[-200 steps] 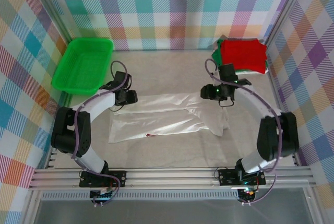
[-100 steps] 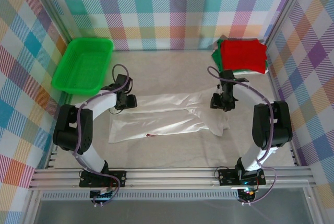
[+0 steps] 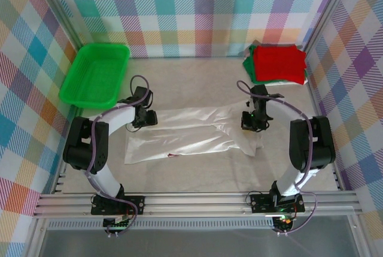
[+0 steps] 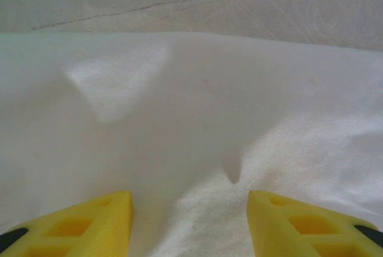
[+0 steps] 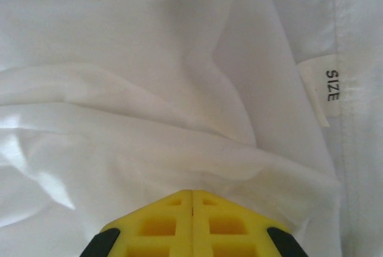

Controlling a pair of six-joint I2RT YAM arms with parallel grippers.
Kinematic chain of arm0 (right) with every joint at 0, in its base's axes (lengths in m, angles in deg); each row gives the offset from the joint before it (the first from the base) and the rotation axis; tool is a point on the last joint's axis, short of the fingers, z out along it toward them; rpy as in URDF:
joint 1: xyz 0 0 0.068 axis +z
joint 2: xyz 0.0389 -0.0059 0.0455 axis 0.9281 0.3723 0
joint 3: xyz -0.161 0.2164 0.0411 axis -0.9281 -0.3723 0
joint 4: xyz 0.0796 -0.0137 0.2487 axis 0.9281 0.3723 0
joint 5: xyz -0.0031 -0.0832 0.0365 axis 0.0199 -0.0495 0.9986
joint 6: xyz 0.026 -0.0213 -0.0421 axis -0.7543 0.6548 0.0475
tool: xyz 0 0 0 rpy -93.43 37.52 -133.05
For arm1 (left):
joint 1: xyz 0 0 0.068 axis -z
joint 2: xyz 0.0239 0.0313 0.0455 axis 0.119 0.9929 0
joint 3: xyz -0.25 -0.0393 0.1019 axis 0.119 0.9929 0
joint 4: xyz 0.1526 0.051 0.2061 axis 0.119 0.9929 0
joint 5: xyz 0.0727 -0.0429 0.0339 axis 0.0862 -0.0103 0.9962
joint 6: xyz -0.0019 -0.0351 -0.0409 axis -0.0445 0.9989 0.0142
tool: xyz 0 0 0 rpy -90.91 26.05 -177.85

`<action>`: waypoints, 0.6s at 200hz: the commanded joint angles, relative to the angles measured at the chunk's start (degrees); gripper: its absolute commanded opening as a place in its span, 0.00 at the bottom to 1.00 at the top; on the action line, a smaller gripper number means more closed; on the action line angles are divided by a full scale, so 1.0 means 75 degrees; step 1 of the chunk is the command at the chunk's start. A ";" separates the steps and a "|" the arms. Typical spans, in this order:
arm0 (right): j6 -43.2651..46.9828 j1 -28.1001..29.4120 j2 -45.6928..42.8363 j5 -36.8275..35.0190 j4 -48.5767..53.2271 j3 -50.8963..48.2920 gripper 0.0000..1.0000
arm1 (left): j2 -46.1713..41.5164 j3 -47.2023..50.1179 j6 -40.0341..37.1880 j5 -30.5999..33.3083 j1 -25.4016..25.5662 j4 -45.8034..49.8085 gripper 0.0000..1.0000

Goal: Fold and stack the t-shirts

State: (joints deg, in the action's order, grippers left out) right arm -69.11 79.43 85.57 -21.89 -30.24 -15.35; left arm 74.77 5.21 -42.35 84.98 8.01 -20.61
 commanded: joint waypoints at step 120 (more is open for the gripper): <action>-0.0575 -0.0797 -0.0326 0.0344 -0.1089 -0.0825 0.34 | -0.0727 0.0030 -0.0518 -0.1115 0.0674 -0.0129 0.53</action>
State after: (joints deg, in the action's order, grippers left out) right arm -73.55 72.94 81.09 -23.47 -35.86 -21.49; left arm 74.73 4.86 -43.79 81.46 10.33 -20.76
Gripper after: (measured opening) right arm 0.368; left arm 0.529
